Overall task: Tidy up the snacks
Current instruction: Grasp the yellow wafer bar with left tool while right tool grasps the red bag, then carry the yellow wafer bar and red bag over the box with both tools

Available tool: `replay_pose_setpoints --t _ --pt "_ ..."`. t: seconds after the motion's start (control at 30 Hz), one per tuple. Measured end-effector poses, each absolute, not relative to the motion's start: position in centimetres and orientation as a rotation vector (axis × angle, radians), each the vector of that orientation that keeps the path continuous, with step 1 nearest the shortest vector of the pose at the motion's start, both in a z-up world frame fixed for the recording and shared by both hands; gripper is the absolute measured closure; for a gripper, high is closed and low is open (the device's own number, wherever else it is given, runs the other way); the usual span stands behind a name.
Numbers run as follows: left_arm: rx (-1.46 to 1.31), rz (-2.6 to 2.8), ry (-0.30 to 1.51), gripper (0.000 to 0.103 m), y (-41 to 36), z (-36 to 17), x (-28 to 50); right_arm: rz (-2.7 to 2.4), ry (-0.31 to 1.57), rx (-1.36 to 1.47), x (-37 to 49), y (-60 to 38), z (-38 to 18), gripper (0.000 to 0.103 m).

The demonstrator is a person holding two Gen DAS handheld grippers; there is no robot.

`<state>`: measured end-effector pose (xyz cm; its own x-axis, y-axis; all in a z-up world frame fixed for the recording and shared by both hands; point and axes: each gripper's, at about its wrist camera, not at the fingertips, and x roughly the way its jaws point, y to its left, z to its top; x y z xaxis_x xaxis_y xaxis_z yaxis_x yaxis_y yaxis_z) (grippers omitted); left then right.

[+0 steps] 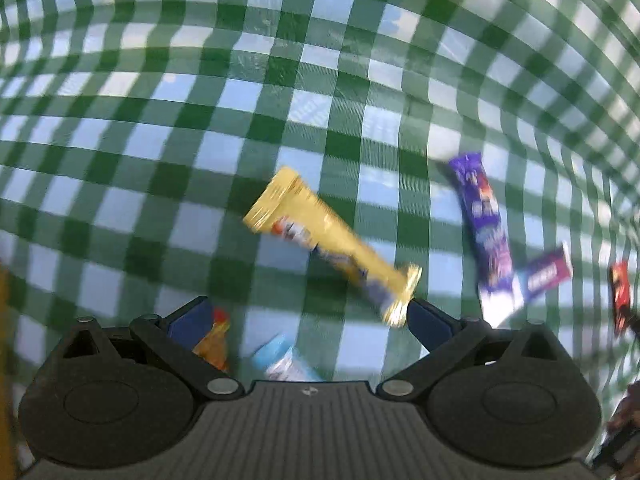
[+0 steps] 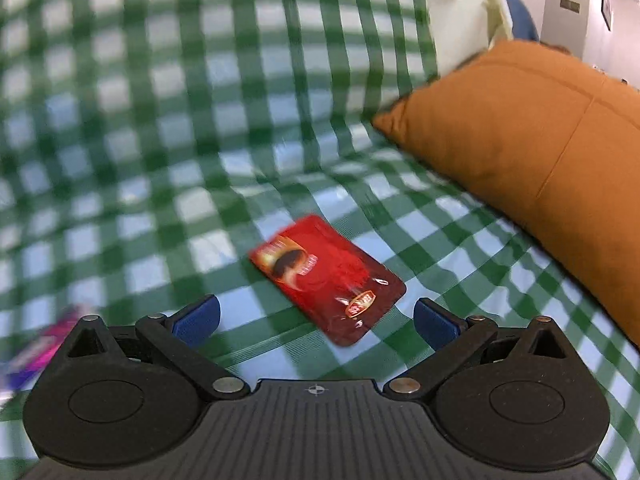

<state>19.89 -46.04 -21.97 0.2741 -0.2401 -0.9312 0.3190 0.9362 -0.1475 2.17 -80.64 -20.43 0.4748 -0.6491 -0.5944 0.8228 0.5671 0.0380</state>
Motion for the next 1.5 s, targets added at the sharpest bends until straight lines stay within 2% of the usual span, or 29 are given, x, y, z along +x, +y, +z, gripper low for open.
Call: replay_pose_setpoints --t 0.17,0.4,0.43,0.47,0.5,0.53,0.57,0.7,0.83,1.07,1.37,1.5 --pt "0.017 -0.36 1.249 0.0 -47.4 -23.2 22.1 -0.976 0.582 0.409 4.2 -84.3 -23.7 0.0" --pt "-0.004 -0.351 1.223 0.001 -48.1 -23.4 23.2 -0.987 0.511 0.411 5.5 -86.0 -24.2 0.0" --pt "-0.005 -0.345 1.217 0.01 -48.1 -23.3 23.1 -0.987 0.517 0.405 5.6 -86.0 -24.1 0.0" --pt "0.014 -0.329 1.197 0.037 -48.1 -22.9 23.0 -0.985 0.521 0.407 5.6 -86.0 -24.0 0.005" --pt "0.037 -0.332 1.177 0.056 -48.1 -22.5 23.0 -0.963 0.509 0.412 5.5 -85.8 -23.9 0.016" --pt "0.025 -0.365 1.187 0.08 -48.0 -22.1 23.4 -0.947 0.504 0.4 5.4 -85.4 -23.6 0.023" --pt "-0.022 -0.389 1.218 0.088 -47.5 -21.9 23.7 -0.931 0.506 0.391 5.3 -85.0 -23.5 0.033" --pt "0.003 -0.428 1.187 0.089 -46.5 -20.5 23.3 -0.918 0.493 0.398 4.4 -83.4 -23.1 0.038" --pt "0.023 -0.515 1.15 0.089 -44.3 -17.8 22.2 -0.903 0.442 0.41 1.8 -80.1 -22.2 0.039" --pt "0.037 -0.595 1.09 0.089 -36.5 -12.1 18.5 -0.72 0.335 0.438 -4.9 -65.1 -18.7 0.039" --pt "0.077 -0.543 1.107 0.089 -25.9 -7.7 14.8 -0.588 0.382 0.59 -7.7 -48.3 -16.7 0.039" --pt "0.06 -0.532 1.121 0.089 -20.5 -5.4 12.8 -0.508 0.392 0.573 -7.9 -42.4 -13.9 0.039"
